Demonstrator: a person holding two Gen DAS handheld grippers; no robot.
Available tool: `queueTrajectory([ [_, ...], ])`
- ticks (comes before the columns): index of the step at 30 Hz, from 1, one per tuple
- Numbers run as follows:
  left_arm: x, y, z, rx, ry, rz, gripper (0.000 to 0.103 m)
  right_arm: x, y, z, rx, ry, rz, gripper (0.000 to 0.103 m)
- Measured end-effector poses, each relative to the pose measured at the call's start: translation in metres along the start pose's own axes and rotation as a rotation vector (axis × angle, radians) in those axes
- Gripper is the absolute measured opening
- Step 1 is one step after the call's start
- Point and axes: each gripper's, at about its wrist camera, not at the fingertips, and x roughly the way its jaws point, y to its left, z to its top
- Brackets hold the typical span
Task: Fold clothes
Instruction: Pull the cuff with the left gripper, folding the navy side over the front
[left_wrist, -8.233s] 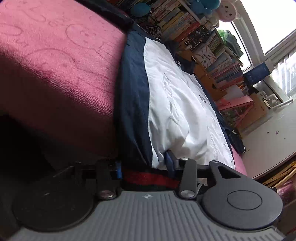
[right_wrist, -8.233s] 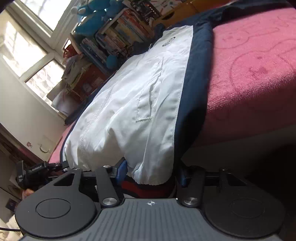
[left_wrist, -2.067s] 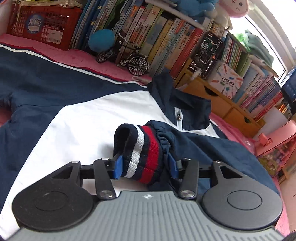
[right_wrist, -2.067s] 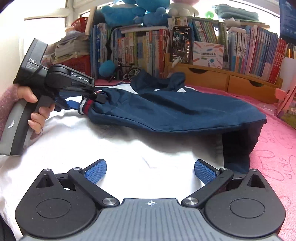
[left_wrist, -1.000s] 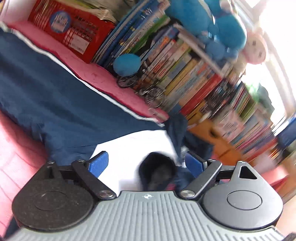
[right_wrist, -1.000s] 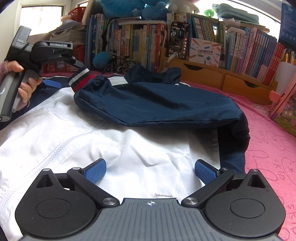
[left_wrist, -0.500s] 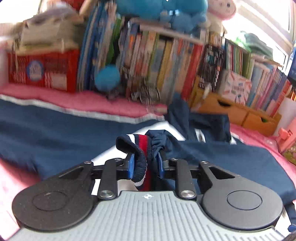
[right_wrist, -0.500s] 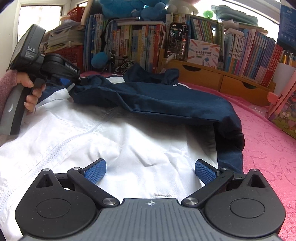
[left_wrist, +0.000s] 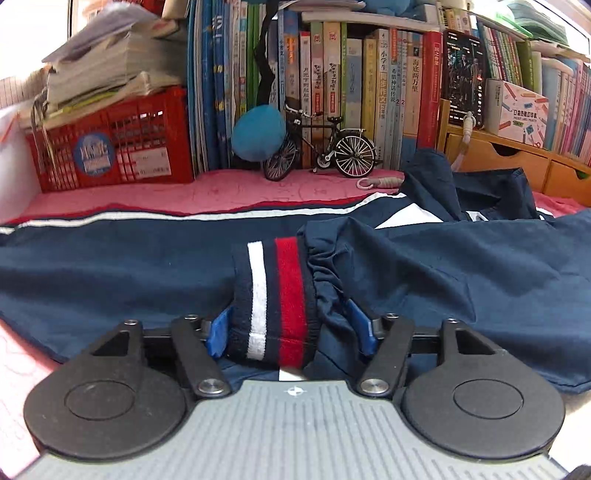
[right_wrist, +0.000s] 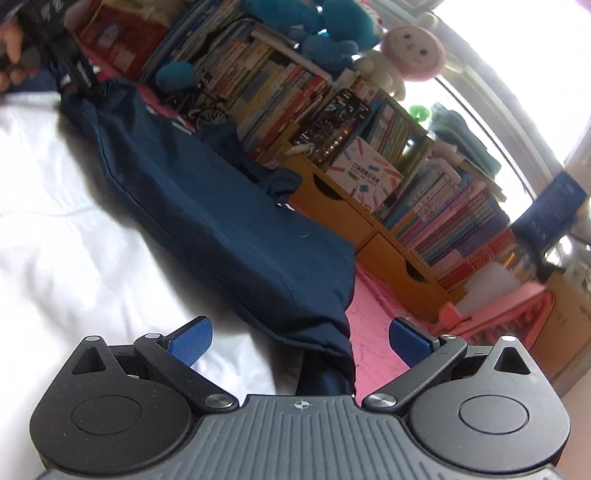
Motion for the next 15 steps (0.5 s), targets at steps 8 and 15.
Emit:
queueTrajectory([
  [8, 0.005, 0.0, -0.001, 0.02, 0.027, -0.031, 0.08, 0.037, -0.048, -0.027, 0.127, 0.115, -0.124, 0.058],
  [15, -0.007, 0.007, -0.001, 0.08, 0.016, -0.139, 0.078, 0.029, -0.08, -0.047, 0.295, 0.183, 0.013, 0.07],
])
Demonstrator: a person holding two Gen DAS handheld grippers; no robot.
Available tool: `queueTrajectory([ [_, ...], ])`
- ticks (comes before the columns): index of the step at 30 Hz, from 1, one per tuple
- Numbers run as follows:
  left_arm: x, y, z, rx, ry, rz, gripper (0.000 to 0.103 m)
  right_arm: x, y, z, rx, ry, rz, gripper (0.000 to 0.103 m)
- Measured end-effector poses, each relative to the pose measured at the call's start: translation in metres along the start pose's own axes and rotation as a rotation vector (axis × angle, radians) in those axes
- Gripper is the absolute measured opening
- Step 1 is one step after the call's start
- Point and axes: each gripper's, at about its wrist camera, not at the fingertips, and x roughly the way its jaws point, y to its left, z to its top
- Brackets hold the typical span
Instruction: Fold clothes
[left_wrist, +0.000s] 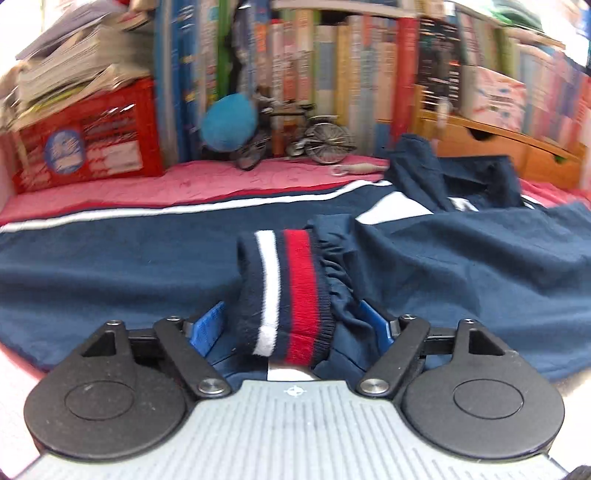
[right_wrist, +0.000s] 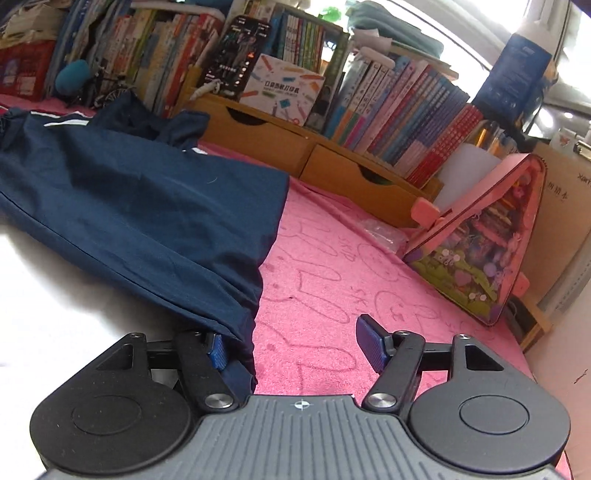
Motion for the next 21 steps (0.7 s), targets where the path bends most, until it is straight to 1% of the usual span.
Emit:
queueTrajectory([
  [1, -0.009, 0.006, 0.0, 0.003, -0.009, -0.05, 0.079, -0.006, -0.001, 0.0, -0.026, -0.014, 0.013, 0.075],
  [2, -0.018, 0.012, 0.0, -0.005, -0.02, -0.088, 0.08, -0.014, -0.002, -0.001, -0.057, -0.036, 0.028, 0.09],
  [3, -0.028, 0.02, 0.0, -0.021, -0.034, -0.117, 0.082, -0.022, -0.005, -0.003, -0.084, -0.061, 0.046, 0.102],
  [5, -0.048, 0.031, 0.003, -0.061, -0.08, -0.134, 0.082, -0.039, -0.013, -0.003, -0.112, -0.093, 0.091, 0.103],
  [7, -0.066, 0.037, 0.007, -0.101, -0.133, -0.13, 0.083, -0.054, -0.022, 0.002, -0.074, -0.11, 0.122, 0.103],
  [8, -0.068, 0.029, 0.009, -0.091, -0.158, -0.103, 0.083, -0.059, -0.025, 0.009, -0.026, -0.123, 0.146, 0.103],
  [9, -0.067, 0.016, 0.011, -0.059, -0.178, -0.065, 0.083, -0.064, -0.025, 0.018, 0.027, -0.139, 0.175, 0.103],
  [10, -0.066, 0.003, 0.013, -0.028, -0.197, -0.027, 0.083, -0.067, -0.022, 0.026, 0.059, -0.157, 0.194, 0.103],
  [11, -0.06, -0.012, 0.015, 0.015, -0.202, 0.017, 0.082, -0.066, -0.01, 0.036, 0.052, -0.181, 0.197, 0.103],
  [12, -0.05, -0.025, 0.014, 0.06, -0.195, 0.055, 0.079, -0.062, 0.01, 0.048, 0.008, -0.211, 0.176, 0.103],
  [14, -0.028, -0.043, 0.012, 0.115, -0.166, 0.118, 0.073, -0.048, 0.057, 0.068, -0.122, -0.262, 0.115, 0.103],
  [17, 0.0, -0.057, 0.005, 0.17, -0.121, 0.221, 0.069, -0.023, 0.129, 0.082, -0.339, -0.3, 0.098, 0.103],
  [18, 0.007, -0.059, 0.001, 0.207, -0.105, 0.251, 0.07, -0.015, 0.146, 0.084, -0.393, -0.305, 0.098, 0.103],
  [19, 0.012, -0.057, -0.002, 0.235, -0.081, 0.267, 0.07, -0.008, 0.157, 0.083, -0.432, -0.307, 0.101, 0.103],
  [20, 0.014, -0.053, -0.002, 0.238, -0.065, 0.261, 0.071, -0.002, 0.169, 0.082, -0.471, -0.309, 0.103, 0.103],
  [21, 0.015, -0.049, -0.002, 0.232, -0.058, 0.247, 0.072, 0.002, 0.171, 0.082, -0.468, -0.315, 0.112, 0.103],
])
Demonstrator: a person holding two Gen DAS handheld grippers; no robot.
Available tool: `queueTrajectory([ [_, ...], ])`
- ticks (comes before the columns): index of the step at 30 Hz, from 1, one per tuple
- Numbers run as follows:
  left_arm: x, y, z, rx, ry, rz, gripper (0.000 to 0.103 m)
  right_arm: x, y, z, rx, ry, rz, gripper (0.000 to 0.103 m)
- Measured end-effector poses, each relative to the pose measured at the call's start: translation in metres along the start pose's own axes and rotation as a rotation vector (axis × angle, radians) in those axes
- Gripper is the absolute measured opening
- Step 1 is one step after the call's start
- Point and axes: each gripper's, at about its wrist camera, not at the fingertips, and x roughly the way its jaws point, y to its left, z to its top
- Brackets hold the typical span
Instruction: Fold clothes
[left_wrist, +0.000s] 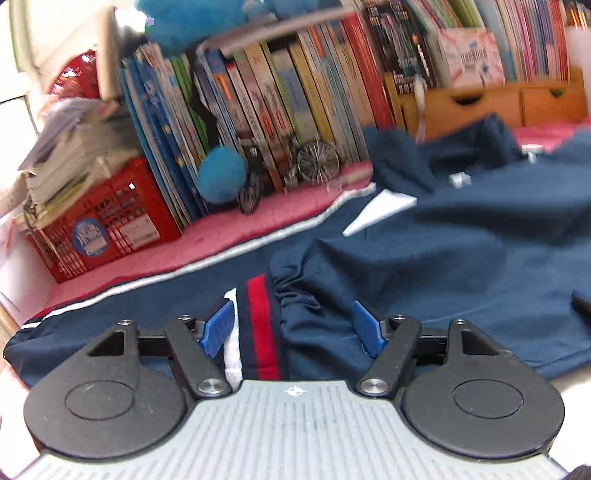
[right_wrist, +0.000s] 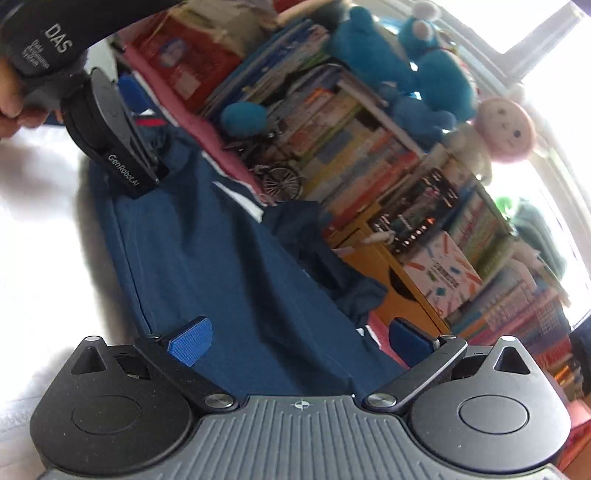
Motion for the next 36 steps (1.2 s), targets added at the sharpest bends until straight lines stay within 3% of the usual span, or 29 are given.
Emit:
queueTrajectory([
  [3, 0.007, 0.012, -0.001, -0.029, 0.015, -0.044, 0.078, 0.006, -0.024, -0.019, 0.098, 0.087, -0.015, 0.102],
  [8, 0.016, 0.036, -0.003, -0.179, 0.065, -0.164, 0.087, 0.004, -0.086, -0.096, 0.241, 0.256, -0.196, 0.102],
  [12, 0.02, 0.042, -0.002, -0.232, 0.086, -0.204, 0.091, 0.003, -0.12, -0.131, 0.243, 0.361, -0.291, 0.102],
  [15, 0.02, 0.042, -0.001, -0.231, 0.088, -0.204, 0.091, 0.0, -0.129, -0.127, 0.184, 0.412, -0.334, 0.1],
  [19, 0.02, 0.041, 0.0, -0.23, 0.089, -0.201, 0.091, -0.016, -0.122, -0.083, 0.218, 0.266, -0.267, 0.101],
  [23, 0.02, 0.041, 0.0, -0.235, 0.091, -0.203, 0.092, 0.0, -0.113, -0.027, 0.545, 0.115, 0.158, 0.102],
  [25, 0.02, 0.041, 0.0, -0.236, 0.092, -0.201, 0.092, 0.021, -0.102, -0.01, 0.675, 0.09, 0.306, 0.102],
  [27, 0.021, 0.041, 0.0, -0.237, 0.094, -0.198, 0.093, 0.042, -0.085, 0.005, 0.733, 0.095, 0.376, 0.102],
  [30, 0.021, 0.041, 0.001, -0.238, 0.095, -0.197, 0.093, 0.072, -0.072, 0.008, 0.732, 0.161, 0.361, 0.102],
  [33, 0.021, 0.041, 0.001, -0.238, 0.096, -0.197, 0.094, 0.082, -0.078, -0.011, 0.715, 0.235, 0.264, 0.103],
  [36, 0.021, 0.041, 0.001, -0.237, 0.097, -0.199, 0.096, 0.09, -0.11, -0.044, 0.757, 0.316, 0.111, 0.103],
])
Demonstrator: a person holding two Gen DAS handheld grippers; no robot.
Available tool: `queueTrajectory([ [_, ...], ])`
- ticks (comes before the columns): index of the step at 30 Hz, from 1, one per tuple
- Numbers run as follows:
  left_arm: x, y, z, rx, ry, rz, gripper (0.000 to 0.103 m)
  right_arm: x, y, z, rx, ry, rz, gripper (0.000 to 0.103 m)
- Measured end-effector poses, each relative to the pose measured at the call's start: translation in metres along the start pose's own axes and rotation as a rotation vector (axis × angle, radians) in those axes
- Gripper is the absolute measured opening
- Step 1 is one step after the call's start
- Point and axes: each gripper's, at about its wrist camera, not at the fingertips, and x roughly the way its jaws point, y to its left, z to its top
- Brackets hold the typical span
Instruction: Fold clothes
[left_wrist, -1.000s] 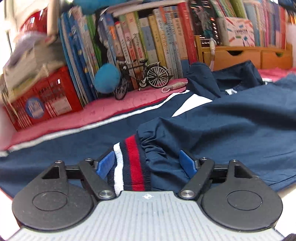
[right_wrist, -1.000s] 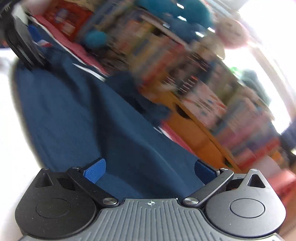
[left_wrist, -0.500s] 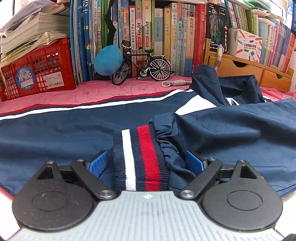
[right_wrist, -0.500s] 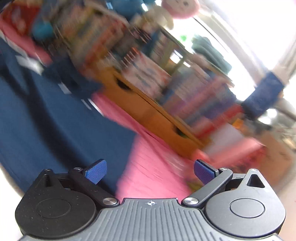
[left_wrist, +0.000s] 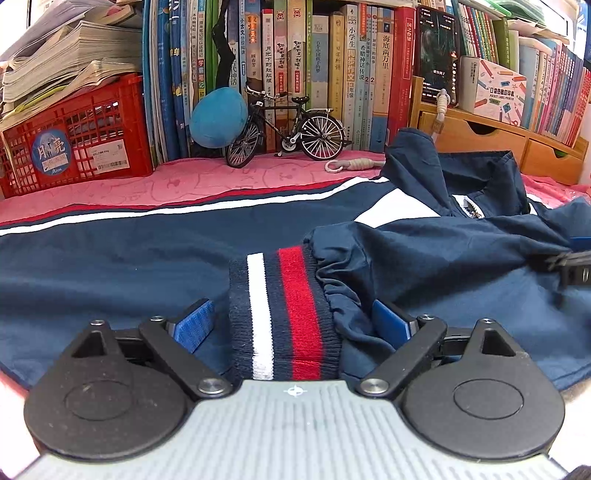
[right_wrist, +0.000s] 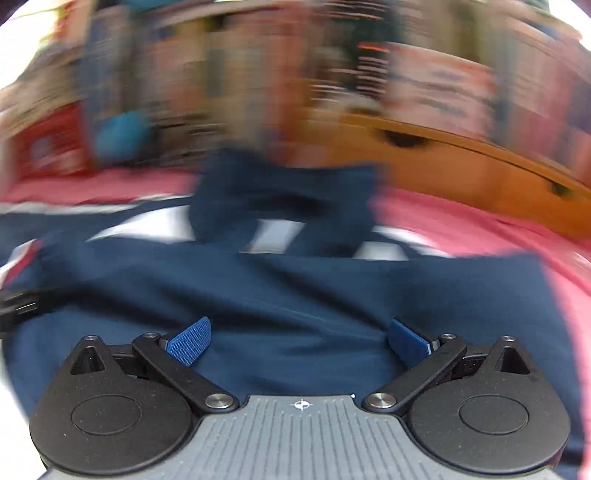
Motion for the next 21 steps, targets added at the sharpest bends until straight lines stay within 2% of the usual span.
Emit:
queueTrajectory([
  [2, 0.0, 0.0, 0.0, 0.003, 0.002, -0.003, 0.098, 0.004, -0.035, 0.0, 0.015, -0.008, -0.109, 0.102],
  [5, 0.001, -0.001, 0.0, 0.008, 0.005, -0.005, 0.1, 0.01, -0.086, 0.004, 0.117, 0.017, -0.256, 0.103],
  [9, 0.001, -0.002, -0.001, 0.008, 0.005, -0.004, 0.1, 0.0, -0.12, 0.014, 0.23, 0.065, -0.373, 0.103],
  [10, 0.001, -0.002, -0.001, 0.008, 0.005, -0.003, 0.1, -0.009, -0.119, 0.015, 0.215, 0.037, -0.384, 0.102],
  [11, 0.001, -0.002, -0.001, 0.008, 0.005, -0.003, 0.1, -0.024, -0.11, 0.015, 0.168, -0.027, -0.351, 0.102],
  [14, 0.001, -0.003, -0.001, 0.009, 0.005, -0.002, 0.1, -0.069, -0.08, 0.006, 0.043, -0.174, -0.082, 0.103],
  [17, 0.001, -0.002, -0.001, 0.01, 0.005, -0.004, 0.1, -0.093, -0.051, -0.009, -0.127, -0.183, 0.146, 0.103],
  [18, 0.001, -0.002, -0.001, 0.01, 0.005, -0.004, 0.1, -0.095, -0.039, -0.015, -0.195, -0.177, 0.185, 0.103],
  [21, 0.001, -0.003, -0.001, 0.011, 0.005, -0.003, 0.1, -0.087, -0.014, -0.033, -0.307, -0.12, 0.202, 0.103],
])
